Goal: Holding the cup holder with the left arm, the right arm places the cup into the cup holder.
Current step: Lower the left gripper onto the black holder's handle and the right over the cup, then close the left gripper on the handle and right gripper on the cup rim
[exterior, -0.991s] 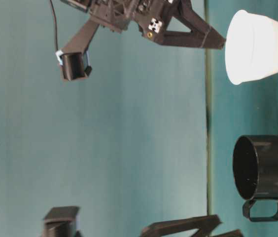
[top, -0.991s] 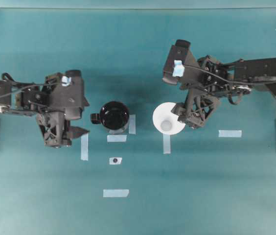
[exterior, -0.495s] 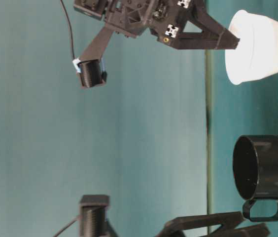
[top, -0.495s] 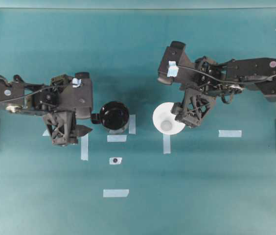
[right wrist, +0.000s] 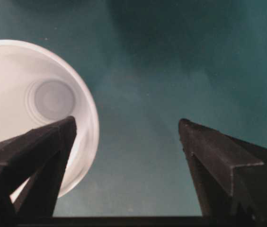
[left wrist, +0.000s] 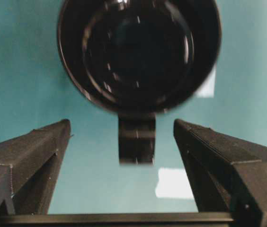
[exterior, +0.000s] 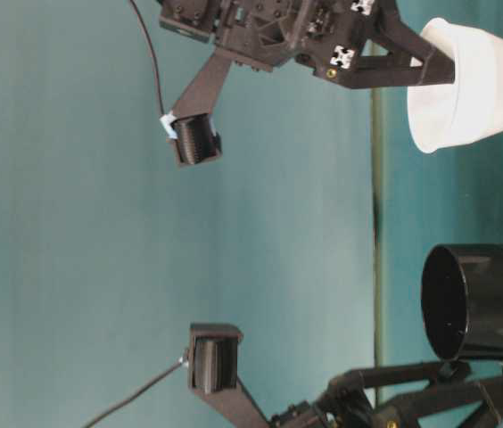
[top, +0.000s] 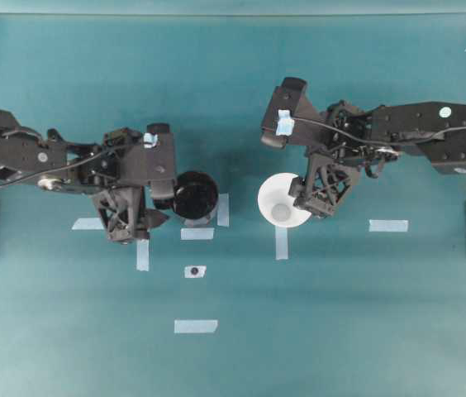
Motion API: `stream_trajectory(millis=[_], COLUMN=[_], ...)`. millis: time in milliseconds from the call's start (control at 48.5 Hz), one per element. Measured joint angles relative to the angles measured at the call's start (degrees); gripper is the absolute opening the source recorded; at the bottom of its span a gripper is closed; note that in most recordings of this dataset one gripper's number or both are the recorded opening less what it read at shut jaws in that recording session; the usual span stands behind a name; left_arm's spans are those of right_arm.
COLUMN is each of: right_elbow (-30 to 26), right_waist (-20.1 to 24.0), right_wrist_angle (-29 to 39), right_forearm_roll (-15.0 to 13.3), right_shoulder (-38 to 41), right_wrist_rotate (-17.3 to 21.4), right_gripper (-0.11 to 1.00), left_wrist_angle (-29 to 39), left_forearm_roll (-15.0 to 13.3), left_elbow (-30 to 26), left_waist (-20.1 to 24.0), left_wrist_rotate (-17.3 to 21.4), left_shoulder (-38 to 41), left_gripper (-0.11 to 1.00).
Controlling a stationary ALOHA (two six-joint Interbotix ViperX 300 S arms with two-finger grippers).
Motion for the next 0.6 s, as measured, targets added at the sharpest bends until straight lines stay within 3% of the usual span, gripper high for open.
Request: stream_trajectory(millis=[598], right_elbow=[-0.18], right_waist=[-0.18], right_wrist_angle=[-0.18], right_forearm_roll=[0.00], right_shoulder=[0.26], right_wrist_rotate=[0.00], right_gripper=[0.92], left_wrist_angle=[0.00], left_forearm_roll=[0.00], left_elbow=[-0.44], left_waist=[0.26], left_wrist_rotate=[0.00], left_shoulder=[1.67], left_gripper=[0.94])
